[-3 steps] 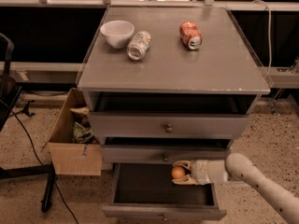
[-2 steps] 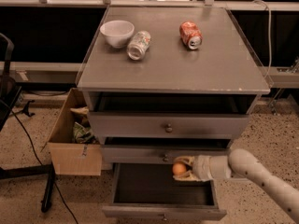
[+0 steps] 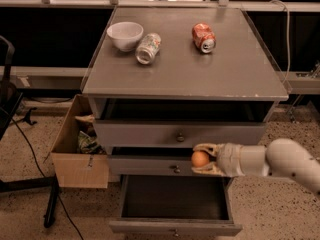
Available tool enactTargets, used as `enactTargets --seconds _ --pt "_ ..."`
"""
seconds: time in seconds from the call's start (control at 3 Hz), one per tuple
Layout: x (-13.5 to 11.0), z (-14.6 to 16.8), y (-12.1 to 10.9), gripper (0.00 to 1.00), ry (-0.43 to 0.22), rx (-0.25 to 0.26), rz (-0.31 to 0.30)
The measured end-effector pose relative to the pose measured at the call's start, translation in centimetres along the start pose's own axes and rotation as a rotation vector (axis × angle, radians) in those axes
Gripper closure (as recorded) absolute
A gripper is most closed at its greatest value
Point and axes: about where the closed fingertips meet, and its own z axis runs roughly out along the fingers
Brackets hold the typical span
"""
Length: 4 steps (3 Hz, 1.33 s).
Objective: Pick orange from bottom drawer and place on counter
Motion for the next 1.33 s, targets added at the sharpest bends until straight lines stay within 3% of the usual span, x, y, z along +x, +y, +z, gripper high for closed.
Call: enactTargets --seconds 0.33,0.67,1.33 --pt "-7.1 -6.6 -4.6 1.0 0.027 0.087 -0.097" --pt "-7.1 -6.6 -4.6 1.0 0.027 0.087 -0.097" --pt "-11.1 -8.8 -8.3 1.0 0.028 0.126 -0.117"
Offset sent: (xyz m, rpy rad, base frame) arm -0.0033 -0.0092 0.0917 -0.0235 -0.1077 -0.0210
